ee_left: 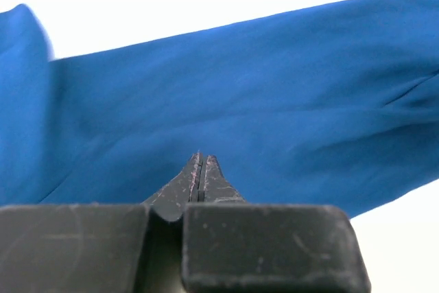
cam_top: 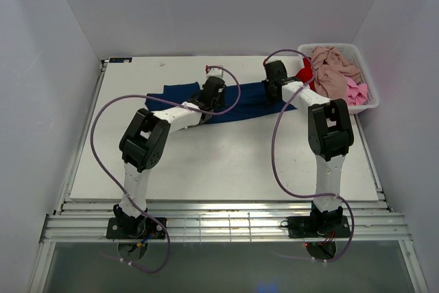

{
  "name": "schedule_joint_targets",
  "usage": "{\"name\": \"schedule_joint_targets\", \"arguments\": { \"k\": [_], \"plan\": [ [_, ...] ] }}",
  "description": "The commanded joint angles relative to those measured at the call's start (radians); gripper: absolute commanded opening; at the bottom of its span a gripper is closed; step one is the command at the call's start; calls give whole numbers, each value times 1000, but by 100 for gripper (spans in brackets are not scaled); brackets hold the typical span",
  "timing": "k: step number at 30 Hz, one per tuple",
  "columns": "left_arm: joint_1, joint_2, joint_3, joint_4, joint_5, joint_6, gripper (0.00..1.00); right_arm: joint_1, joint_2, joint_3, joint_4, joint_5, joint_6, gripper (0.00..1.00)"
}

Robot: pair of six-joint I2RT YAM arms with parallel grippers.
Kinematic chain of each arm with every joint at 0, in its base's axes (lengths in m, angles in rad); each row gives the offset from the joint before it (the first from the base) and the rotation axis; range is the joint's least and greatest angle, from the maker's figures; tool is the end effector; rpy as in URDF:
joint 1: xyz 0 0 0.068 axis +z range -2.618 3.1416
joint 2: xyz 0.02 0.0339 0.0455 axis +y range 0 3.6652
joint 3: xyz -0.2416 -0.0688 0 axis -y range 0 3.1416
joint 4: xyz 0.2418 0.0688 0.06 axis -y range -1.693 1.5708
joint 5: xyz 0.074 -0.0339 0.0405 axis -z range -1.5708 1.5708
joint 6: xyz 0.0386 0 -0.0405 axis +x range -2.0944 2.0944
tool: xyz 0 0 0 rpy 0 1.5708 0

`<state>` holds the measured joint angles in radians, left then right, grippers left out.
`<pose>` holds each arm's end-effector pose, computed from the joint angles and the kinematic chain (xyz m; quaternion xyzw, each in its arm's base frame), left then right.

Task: Fold and stack the t-shirts
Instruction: Fold the other side of the tshirt into a rectangle

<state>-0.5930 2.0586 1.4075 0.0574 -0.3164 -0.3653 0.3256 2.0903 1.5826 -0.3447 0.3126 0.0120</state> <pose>0.3829 -0.2436 0.1662 0.0256 0.8747 -0.0902 0.4754 0.4333 0.1338 0.1747 -0.0904 0.9220 -0.0853 0.3668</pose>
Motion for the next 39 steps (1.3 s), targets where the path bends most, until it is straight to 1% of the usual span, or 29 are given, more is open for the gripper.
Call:
{"name": "schedule_joint_targets", "arguments": {
  "k": [1, 3, 6, 9, 13, 16, 21, 28, 36, 39],
  "plan": [
    [-30, 58, 128, 27, 17, 60, 0, -5, 2, -4, -7, 17, 17, 8],
    [-42, 118, 186, 21, 7, 74, 0, -5, 13, -6, -8, 13, 20, 8],
    [-47, 159, 205, 10, 2, 80, 0, -7, 27, -4, -7, 13, 22, 8],
    [-47, 155, 174, 22, -4, 71, 0, -10, 51, 13, -8, 13, 19, 8],
    [-47, 121, 73, 61, -6, 55, 0, -16, 73, 34, -8, 6, 16, 8],
    [-47, 94, 26, 81, 0, 34, 0, -20, 80, 43, -7, 5, 17, 8],
    [-47, 78, -13, 88, -4, 25, 0, -26, 93, 66, -7, 16, 10, 8],
    [-47, 66, -85, 104, -18, 6, 0, -40, 120, 151, -8, 28, -4, 8],
    [-51, 58, -93, 125, -7, 5, 0, -53, 171, 234, -10, -15, -3, 8],
    [-74, 43, -90, 166, -4, 29, 0, -54, 182, 237, 4, -17, -1, 8]
  ]
}}
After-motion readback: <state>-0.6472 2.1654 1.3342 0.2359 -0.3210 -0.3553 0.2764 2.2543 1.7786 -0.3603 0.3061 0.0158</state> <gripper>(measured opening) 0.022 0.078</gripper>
